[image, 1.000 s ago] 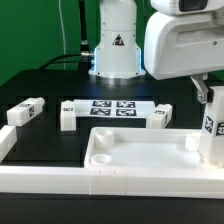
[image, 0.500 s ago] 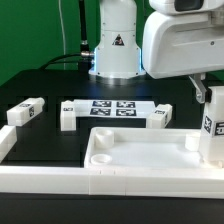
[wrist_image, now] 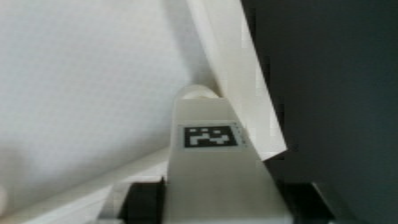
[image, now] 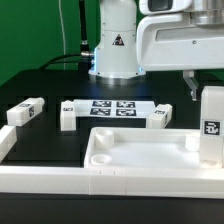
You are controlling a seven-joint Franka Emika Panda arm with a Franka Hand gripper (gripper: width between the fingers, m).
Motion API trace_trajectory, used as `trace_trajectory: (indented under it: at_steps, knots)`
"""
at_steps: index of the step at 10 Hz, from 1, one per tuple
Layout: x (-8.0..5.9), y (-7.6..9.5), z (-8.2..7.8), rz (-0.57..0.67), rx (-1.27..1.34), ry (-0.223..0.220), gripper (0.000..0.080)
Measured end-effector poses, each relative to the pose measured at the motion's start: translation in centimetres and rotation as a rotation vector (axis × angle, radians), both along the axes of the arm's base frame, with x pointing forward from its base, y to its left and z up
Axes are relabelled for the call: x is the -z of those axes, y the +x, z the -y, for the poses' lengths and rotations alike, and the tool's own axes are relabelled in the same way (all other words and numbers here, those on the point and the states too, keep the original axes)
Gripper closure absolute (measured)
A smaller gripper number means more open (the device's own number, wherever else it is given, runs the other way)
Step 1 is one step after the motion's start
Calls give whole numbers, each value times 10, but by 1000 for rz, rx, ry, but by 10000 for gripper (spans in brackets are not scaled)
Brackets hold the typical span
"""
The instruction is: Assemble desk
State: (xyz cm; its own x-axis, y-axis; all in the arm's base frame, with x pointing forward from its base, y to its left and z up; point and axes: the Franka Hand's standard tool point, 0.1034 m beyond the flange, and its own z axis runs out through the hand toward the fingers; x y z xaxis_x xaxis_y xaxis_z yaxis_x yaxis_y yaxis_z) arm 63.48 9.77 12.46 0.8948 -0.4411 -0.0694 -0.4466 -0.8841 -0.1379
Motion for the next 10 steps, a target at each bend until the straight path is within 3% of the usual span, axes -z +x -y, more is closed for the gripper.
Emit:
trace_trajectory:
  at_steps: [7, 8, 9, 10]
  knots:
    - [1, -2, -6, -89, 507, 31, 506]
    - [2, -2, -8, -98, 553, 31, 433]
    - [2, -2, -8, -93, 518, 31, 297]
    - [2, -2, -8, -84, 466, 25, 297]
